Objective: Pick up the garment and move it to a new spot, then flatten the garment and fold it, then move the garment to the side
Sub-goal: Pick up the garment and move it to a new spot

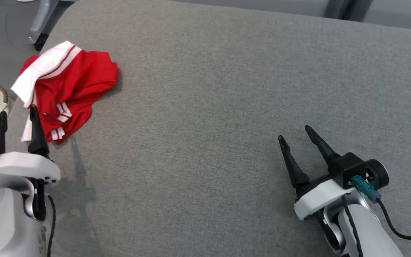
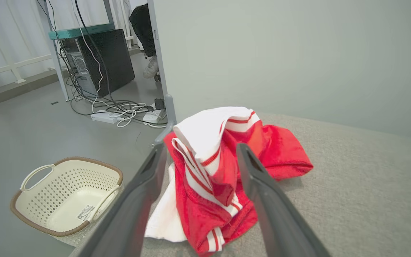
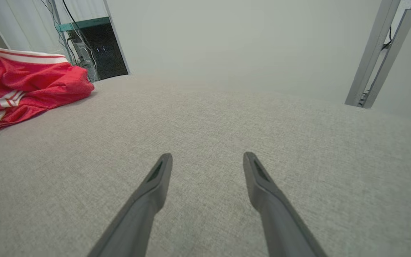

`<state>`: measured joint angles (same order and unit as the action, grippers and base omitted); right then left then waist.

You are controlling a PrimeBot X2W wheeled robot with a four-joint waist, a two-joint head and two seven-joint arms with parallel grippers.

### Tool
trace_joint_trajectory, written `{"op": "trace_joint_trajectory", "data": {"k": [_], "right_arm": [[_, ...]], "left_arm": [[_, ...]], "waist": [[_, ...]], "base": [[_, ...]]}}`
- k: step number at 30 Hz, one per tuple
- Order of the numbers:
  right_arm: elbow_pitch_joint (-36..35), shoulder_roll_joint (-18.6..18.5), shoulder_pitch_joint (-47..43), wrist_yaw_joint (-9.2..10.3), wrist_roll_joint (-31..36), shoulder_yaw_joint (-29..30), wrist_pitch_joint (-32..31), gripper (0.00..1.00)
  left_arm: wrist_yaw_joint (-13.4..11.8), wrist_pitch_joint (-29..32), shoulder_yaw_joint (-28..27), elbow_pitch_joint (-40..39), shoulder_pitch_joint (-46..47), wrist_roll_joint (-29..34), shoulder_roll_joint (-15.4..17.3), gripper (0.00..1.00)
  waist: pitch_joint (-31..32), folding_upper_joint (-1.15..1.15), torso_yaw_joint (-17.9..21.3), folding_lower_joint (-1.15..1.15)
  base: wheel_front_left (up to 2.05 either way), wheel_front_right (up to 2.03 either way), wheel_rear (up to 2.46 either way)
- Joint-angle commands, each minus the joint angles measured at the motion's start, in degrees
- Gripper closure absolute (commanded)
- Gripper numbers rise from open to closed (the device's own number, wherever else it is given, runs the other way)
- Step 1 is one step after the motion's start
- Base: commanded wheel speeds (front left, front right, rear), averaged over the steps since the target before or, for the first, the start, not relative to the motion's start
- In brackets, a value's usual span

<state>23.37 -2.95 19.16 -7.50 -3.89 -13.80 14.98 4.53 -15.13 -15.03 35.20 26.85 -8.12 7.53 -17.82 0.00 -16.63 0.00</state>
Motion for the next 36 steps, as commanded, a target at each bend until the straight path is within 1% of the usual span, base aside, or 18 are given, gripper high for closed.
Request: {"op": "trace_joint_trajectory", "data": {"k": [1, 3, 4, 10, 13, 14, 15, 16, 17, 23, 27, 31, 36], "right_arm": [[-0.2, -0.5, 0.7, 0.02, 0.1, 0.1, 0.3, 0.00], [-0.2, -0.6, 1.1, 0.02, 0.2, 0.1, 0.3, 0.00], [-0.2, -0.7, 1.2, 0.02, 0.2, 0.1, 0.3, 0.00], [-0.3, -1.0, 2.0, 0.02, 0.2, 0.1, 0.3, 0.00], [-0.2, -1.0, 2.4, 0.02, 0.4, -0.1, 0.3, 0.00], [-0.2, -1.0, 2.5, 0.02, 0.5, -0.2, 0.3, 0.00], [0.0, -1.0, 2.6, 0.02, 0.4, -0.4, 0.3, 0.00], [0.1, -1.0, 2.8, 0.02, 0.5, -0.5, 0.3, 0.00], [0.2, -0.9, 3.0, 0.02, 0.4, -0.6, 0.3, 0.00], [0.7, -0.6, 3.4, 0.02, -0.5, -0.6, 0.2, 0.00], [0.8, -0.4, 2.9, 0.02, -1.0, -0.3, 0.2, 0.00], [0.7, -0.2, 2.3, 0.02, -1.8, 0.2, 0.2, 0.00], [0.7, -0.1, 1.0, 0.02, -3.7, 0.4, 0.2, 0.00]], "left_arm": [[0.3, 0.0, -0.5, 1.1, 1.7, 0.3, 0.8, 0.00], [0.5, 0.0, -0.2, 3.3, 3.3, 0.9, 1.2, 0.00], [0.5, 0.0, -0.3, 4.9, 4.3, 1.1, 1.9, 0.00], [1.1, 0.0, -0.6, 15.8, 11.0, 0.3, 4.6, 0.00], [1.3, 1.2, -0.5, 21.9, 14.7, -0.1, 6.3, 0.00], [1.4, 2.1, 0.7, 23.6, 15.8, 1.0, 6.9, 0.11], [1.5, 3.2, 1.7, 25.5, 16.6, 1.8, 7.3, 0.51], [1.4, 3.6, 2.0, 26.8, 17.5, 1.9, 7.7, 0.65], [1.4, 3.9, 2.5, 28.0, 18.2, 2.4, 8.4, 1.00], [2.0, 4.6, 3.8, 32.9, 22.3, 2.6, 10.8, 1.00], [2.4, 3.5, 5.4, 33.3, 24.1, 3.5, 11.4, 1.00], [2.6, 1.2, 8.3, 31.8, 25.4, 5.0, 11.4, 1.00], [2.9, 0.0, 12.1, 28.4, 26.2, 6.0, 9.5, 1.00]], "waist": [[-1.5, 0.00, 1.6, 0.00], [-2.2, 0.00, 2.3, 0.00], [-2.5, 0.00, 2.6, 0.00], [-4.4, 0.00, 4.0, 0.00], [-5.2, 0.00, 4.4, 0.00], [-5.4, 0.00, 4.5, 0.00], [-5.6, 0.00, 4.7, 0.00], [-5.7, 0.00, 4.8, 0.00], [-5.8, 0.00, 5.0, 0.00], [-5.5, 0.00, 5.8, 0.00], [-4.6, 0.00, 6.0, 0.00], [-2.7, 0.00, 6.5, 0.00], [0.3, 0.00, 7.8, 0.00]], "base": [[0.00, 0.00, 0.00], [0.00, 0.00, 0.00], [0.00, 0.00, 0.00], [0.00, 0.00, 0.00], [0.00, 0.00, 0.00], [0.00, 0.00, 0.00], [0.00, 0.00, 0.00], [0.00, 0.00, 0.00], [0.00, 0.00, 0.00], [0.00, 0.00, 0.00], [0.00, 0.00, 0.00], [0.00, 0.00, 0.00], [0.00, 0.00, 0.00]]}}
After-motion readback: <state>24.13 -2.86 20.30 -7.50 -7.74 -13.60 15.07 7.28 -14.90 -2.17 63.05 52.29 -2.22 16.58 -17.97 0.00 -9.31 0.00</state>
